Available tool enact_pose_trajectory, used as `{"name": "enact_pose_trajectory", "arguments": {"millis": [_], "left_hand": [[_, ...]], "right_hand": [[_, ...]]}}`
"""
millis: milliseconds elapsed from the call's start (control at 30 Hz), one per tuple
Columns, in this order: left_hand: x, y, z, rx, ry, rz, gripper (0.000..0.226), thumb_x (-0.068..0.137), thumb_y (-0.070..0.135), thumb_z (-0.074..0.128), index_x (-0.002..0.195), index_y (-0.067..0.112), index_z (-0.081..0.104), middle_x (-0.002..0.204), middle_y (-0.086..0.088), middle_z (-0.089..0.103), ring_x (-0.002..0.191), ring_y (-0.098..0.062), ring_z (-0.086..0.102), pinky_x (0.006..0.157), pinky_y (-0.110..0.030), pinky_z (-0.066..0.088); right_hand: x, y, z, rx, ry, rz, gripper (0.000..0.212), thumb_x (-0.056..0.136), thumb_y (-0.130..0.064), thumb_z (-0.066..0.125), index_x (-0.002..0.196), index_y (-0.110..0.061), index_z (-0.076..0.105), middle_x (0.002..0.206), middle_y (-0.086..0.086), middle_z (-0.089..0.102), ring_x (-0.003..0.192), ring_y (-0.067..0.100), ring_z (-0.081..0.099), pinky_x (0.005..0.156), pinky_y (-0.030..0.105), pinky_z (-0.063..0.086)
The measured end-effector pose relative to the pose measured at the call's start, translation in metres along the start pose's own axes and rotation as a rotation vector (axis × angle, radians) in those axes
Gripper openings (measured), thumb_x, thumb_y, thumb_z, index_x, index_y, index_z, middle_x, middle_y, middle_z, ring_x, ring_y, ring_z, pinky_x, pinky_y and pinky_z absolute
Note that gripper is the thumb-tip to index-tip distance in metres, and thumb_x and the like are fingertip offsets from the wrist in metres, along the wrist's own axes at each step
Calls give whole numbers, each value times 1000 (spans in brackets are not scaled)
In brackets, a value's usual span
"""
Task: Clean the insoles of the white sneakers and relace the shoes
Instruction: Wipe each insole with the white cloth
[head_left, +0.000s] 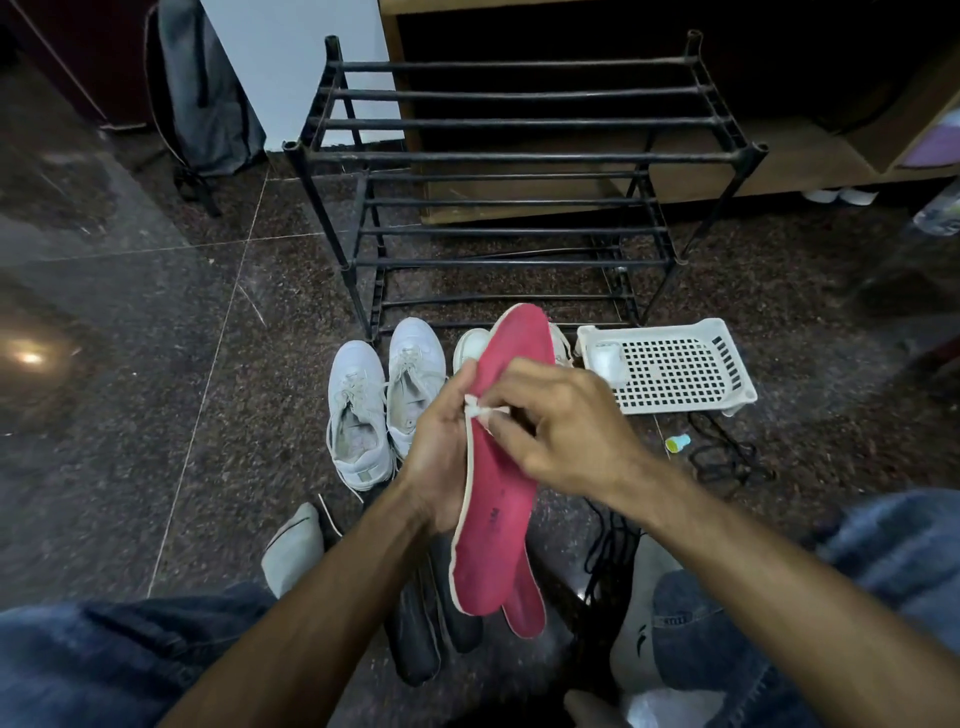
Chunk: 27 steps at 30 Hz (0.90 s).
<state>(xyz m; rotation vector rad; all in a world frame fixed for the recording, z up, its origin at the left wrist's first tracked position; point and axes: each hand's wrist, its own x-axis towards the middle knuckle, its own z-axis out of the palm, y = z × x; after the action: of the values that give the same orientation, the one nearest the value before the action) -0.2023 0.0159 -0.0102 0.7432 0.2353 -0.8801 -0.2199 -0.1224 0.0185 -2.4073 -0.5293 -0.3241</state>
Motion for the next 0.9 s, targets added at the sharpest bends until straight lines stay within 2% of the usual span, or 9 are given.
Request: {"name": "enact_pose_trajectory", "arguments": {"millis": [67, 167, 267, 367, 467, 567, 667, 733, 900], "left_hand": [[0, 0, -1, 14, 12, 5, 58, 88, 58, 44, 94, 10, 76, 82, -10, 72, 75, -22, 69, 76, -32, 55], [1, -7, -1, 84, 37, -3, 61, 87, 60, 45, 112, 12, 73, 104, -14, 71, 95, -28, 64, 100, -45, 44], [-1, -6, 2, 95, 38, 1, 61, 85, 60, 46, 112, 12, 73, 99, -13, 71, 88, -26, 66, 87, -39, 51], [-1, 5, -1, 4, 17, 54, 57, 88, 58, 45, 107, 12, 72, 93, -9, 70, 82, -21, 67, 79, -33, 54], [-1, 12, -7, -20, 36, 91, 66, 91, 59, 42, 121, 5, 65, 118, -14, 64, 106, -25, 63, 98, -38, 48], [-1, 13, -9, -49, 21, 118, 69, 93, 59, 37, 122, 3, 66, 126, -17, 62, 113, -28, 62, 101, -41, 48], [0, 16, -12, -45, 24, 152, 70, 91, 62, 35, 122, 7, 67, 126, -17, 63, 112, -32, 62, 100, -45, 46], [-1, 19, -10, -72, 15, 175, 71, 90, 64, 34, 116, 9, 71, 119, -16, 67, 104, -32, 64, 97, -46, 46], [-2, 18, -2, -74, -35, 192, 66, 89, 60, 42, 120, 8, 68, 117, -16, 66, 102, -33, 59, 93, -46, 49]], "right_hand": [[7, 5, -6, -87, 60, 20, 11, 85, -25, 63, 87, -17, 70, 78, -4, 62, 63, 20, 58, 55, 33, 48], [19, 26, -23, -209, 206, 191, 9, 86, -26, 67, 86, -17, 70, 82, -4, 63, 66, 22, 61, 58, 32, 49], [15, 30, -22, -150, 205, 226, 10, 84, -24, 65, 86, -17, 71, 82, -4, 65, 66, 18, 59, 60, 37, 53], [0, 8, -3, -23, 39, 73, 14, 81, -23, 61, 85, -15, 72, 79, -4, 65, 65, 16, 58, 61, 36, 52], [-7, -5, 7, 51, -206, -54, 9, 81, -20, 64, 83, -16, 72, 76, -8, 64, 63, 9, 56, 59, 27, 47], [1, -1, -5, 328, -390, 51, 2, 82, -13, 73, 83, -13, 75, 73, -7, 66, 59, 2, 54, 60, 12, 36], [10, 5, -25, 740, -238, 248, 4, 80, 2, 70, 82, -1, 70, 63, 10, 65, 44, 8, 52, 42, 18, 39], [13, 10, -33, 904, -58, 322, 6, 80, 2, 64, 78, -4, 64, 55, 5, 63, 34, 13, 50, 33, 14, 31], [16, 14, -27, 876, 44, 420, 11, 88, 3, 62, 82, -6, 57, 60, 8, 61, 33, 17, 50, 33, 15, 30]]}}
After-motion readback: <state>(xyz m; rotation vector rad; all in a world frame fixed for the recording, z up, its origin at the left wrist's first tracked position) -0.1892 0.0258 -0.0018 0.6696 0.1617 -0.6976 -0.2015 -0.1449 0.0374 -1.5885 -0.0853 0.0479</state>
